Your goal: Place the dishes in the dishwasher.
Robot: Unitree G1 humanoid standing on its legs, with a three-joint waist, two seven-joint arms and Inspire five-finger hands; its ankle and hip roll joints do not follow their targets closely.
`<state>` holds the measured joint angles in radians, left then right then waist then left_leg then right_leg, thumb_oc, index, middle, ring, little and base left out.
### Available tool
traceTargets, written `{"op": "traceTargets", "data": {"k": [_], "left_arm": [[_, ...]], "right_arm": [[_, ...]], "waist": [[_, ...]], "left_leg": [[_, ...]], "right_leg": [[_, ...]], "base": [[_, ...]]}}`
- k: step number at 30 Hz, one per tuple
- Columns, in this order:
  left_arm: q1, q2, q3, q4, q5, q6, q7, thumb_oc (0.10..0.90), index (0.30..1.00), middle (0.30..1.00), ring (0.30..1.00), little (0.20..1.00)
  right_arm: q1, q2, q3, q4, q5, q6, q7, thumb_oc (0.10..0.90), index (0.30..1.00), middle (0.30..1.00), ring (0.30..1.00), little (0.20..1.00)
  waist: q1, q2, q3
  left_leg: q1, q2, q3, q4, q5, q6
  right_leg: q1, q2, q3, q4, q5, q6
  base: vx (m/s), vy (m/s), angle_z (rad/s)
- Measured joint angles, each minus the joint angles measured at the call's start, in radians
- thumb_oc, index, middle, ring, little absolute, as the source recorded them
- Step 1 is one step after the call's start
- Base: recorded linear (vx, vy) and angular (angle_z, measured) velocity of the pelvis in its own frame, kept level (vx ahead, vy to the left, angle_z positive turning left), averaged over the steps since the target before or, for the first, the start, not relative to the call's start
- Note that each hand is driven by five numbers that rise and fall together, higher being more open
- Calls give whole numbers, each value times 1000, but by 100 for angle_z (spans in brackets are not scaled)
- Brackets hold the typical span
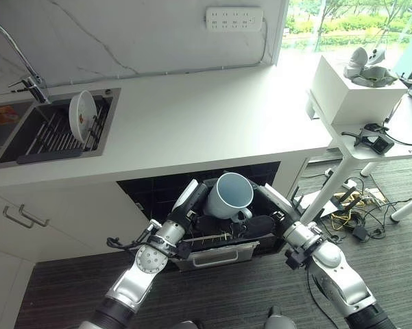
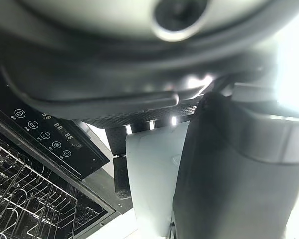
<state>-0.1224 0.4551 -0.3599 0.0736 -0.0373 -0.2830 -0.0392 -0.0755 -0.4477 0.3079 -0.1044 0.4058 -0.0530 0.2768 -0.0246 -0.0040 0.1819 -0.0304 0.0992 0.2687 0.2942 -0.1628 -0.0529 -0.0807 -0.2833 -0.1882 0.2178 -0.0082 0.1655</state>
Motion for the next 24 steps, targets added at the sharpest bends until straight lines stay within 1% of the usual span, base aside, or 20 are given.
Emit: {"op": "traceTargets", "data": {"k": [4,8,11,17,24], "left_arm": [[-1,-10,0,0,-70,0,-8,400,300,300,300,300],[-3,-14,0,0,-83,0,-6,400,300,300,300,300],[-3,-26,1,0,-108,0,-6,400,300,300,300,300],[-3,-40,1,0,-114,0,-9,400,300,300,300,300],[-3,-40,1,0,-115,0,-10,400,300,300,300,300]], "right_arm": [[0,23,5,0,57,-35,-23,800,900,900,900,900],[2,54,11,0,111,-56,-38,800,900,900,900,900],[10,58,14,0,141,-78,-51,800,900,900,900,900],[20,58,13,0,159,-94,-53,800,900,900,900,900],[20,57,14,0,166,-94,-53,800,900,900,900,900]], "waist": [[-1,0,0],[-1,1,-1],[0,2,-1],[-1,5,-3],[0,5,-3]], "left_leg": [[0,-1,0,1,0,0],[0,-1,0,2,0,0],[0,-1,0,2,0,0],[0,-1,0,3,0,0],[0,-1,0,4,0,0]], "right_leg": [[0,0,0,1,0,0],[0,0,1,1,0,0],[0,0,1,1,0,0],[0,0,1,3,0,-1],[0,-1,1,4,0,-1]], "base": [[0,0,0],[0,0,0],[0,0,0],[0,0,0],[0,0,0]]}}
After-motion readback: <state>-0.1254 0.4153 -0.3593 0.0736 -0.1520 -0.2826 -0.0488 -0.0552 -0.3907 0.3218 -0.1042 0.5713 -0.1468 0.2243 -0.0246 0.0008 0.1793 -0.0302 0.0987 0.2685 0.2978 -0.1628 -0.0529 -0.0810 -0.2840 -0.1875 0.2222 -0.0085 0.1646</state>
